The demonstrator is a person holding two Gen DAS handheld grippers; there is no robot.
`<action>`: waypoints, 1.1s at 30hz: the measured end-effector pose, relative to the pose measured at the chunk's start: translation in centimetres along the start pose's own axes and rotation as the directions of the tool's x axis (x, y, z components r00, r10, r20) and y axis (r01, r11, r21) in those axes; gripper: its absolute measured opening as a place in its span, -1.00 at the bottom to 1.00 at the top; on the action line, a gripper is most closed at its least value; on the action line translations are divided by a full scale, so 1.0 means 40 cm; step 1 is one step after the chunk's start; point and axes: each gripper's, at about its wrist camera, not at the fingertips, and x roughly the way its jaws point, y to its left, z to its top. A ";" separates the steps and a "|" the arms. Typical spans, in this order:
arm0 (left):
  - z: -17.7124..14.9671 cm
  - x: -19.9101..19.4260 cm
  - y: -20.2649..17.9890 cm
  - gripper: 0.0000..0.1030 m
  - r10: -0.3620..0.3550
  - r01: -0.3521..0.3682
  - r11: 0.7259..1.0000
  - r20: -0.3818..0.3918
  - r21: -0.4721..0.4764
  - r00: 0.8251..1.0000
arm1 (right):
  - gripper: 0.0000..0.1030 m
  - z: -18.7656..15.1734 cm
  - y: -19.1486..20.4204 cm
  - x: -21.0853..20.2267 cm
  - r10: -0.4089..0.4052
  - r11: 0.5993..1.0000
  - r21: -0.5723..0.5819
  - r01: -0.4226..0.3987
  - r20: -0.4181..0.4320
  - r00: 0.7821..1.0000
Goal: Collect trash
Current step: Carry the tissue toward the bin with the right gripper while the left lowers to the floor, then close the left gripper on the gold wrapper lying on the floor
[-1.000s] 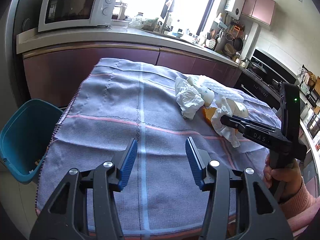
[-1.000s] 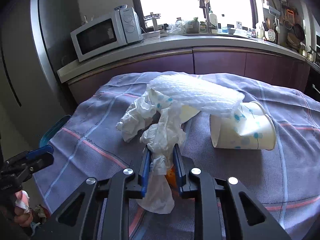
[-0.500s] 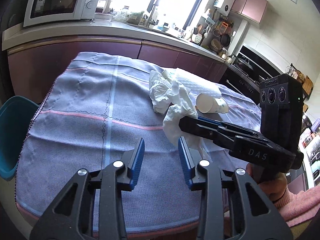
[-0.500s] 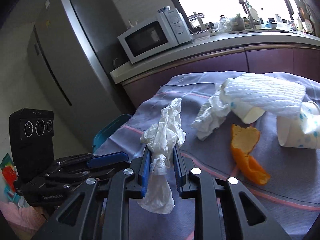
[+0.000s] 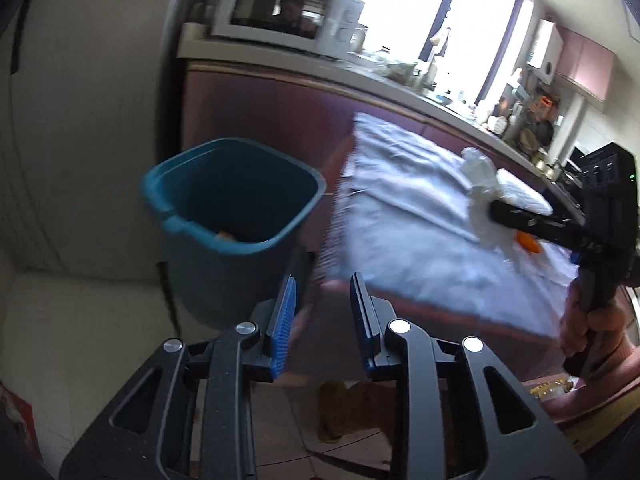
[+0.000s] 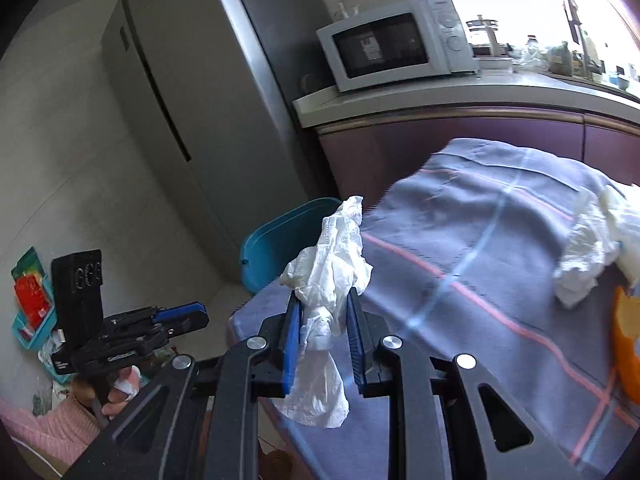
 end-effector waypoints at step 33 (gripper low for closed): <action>-0.987 0.961 0.976 0.10 0.187 -0.384 0.912 -0.691 -0.141 0.699 | -0.68 -0.241 0.398 0.657 0.010 0.975 -0.183 -0.123 -0.521 0.853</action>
